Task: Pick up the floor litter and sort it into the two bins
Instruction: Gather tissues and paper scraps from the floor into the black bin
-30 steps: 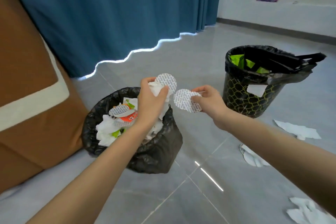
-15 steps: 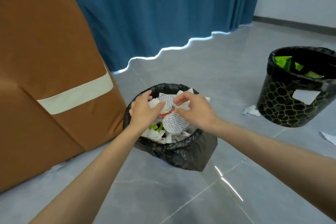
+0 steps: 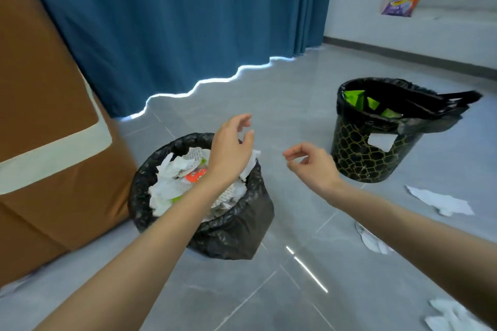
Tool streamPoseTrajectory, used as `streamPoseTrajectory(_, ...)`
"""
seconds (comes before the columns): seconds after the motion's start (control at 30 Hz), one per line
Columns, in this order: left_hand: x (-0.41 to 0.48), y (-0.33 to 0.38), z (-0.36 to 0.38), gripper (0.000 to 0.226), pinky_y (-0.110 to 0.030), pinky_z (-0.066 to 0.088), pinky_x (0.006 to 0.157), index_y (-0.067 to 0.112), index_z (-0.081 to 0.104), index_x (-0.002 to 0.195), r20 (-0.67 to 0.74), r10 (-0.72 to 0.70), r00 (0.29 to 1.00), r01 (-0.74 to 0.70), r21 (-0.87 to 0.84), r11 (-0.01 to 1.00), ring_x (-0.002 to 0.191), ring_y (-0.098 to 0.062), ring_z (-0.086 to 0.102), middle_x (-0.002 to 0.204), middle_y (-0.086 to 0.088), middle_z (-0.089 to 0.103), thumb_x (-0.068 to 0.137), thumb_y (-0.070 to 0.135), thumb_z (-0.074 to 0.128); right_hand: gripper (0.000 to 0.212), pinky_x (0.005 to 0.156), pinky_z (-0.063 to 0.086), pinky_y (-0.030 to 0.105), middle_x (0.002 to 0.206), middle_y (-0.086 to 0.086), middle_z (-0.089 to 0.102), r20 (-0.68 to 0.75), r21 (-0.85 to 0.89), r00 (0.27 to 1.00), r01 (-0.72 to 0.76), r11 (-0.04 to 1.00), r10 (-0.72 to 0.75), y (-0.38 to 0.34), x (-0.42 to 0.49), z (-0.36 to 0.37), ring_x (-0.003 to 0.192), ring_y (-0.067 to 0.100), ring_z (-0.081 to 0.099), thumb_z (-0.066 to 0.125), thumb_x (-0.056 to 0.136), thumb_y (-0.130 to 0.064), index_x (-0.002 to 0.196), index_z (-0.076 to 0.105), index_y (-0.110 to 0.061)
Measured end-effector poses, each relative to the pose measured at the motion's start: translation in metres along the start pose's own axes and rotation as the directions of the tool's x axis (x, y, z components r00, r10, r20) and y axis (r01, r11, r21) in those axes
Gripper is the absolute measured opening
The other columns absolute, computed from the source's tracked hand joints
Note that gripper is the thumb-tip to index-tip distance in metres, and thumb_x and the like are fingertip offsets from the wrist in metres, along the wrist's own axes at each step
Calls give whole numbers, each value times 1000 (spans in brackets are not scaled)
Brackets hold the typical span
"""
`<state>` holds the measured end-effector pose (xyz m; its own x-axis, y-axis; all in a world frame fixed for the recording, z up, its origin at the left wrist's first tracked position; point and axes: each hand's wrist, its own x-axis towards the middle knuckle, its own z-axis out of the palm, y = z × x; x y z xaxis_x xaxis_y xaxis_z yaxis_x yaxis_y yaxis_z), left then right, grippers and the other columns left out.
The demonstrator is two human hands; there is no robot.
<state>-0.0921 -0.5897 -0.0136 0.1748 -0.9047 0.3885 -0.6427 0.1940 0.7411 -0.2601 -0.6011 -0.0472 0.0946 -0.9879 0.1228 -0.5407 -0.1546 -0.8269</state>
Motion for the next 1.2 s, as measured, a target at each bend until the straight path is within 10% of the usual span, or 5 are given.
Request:
streamPoseTrajectory(0.17,1,25,60,35,-12,34,87,14,53,127,135,30,990,-24,-40,999,108,-13,55,120,0,59,92,11,51,18,71,41,22,98,-1,65,-81,-28,976,-206,978,204,54,-4,-47,83,12,56,58,84,-6,94,64,-20)
streamPoseTrajectory(0.4,-5,13,132,38,-29,41,96,14,48,131,317,-33,948,25,29,999,113,-19,53,125,-4,55,93,14,50,28,78,39,26,118,7,55,-62,-81,904,-427,901,423,119,-10,-82,100,18,51,58,86,-6,114,57,-12)
streamPoseTrajectory(0.73,-14,-41,230,52,-28,25,110,11,37,142,558,-201,805,51,272,961,134,-26,36,145,-14,37,92,16,50,62,107,25,43,141,11,33,151,-555,713,-512,656,684,208,-18,-76,133,35,28,66,81,-36,136,36,-32)
streamPoseTrajectory(1.2,63,-51,339,60,-38,16,117,29,18,148,614,-267,743,49,348,936,145,-31,4,159,-1,4,95,28,46,48,93,41,36,134,2,39,6,-589,882,-378,714,472,256,-1,-61,126,28,34,63,84,-36,129,48,-30)
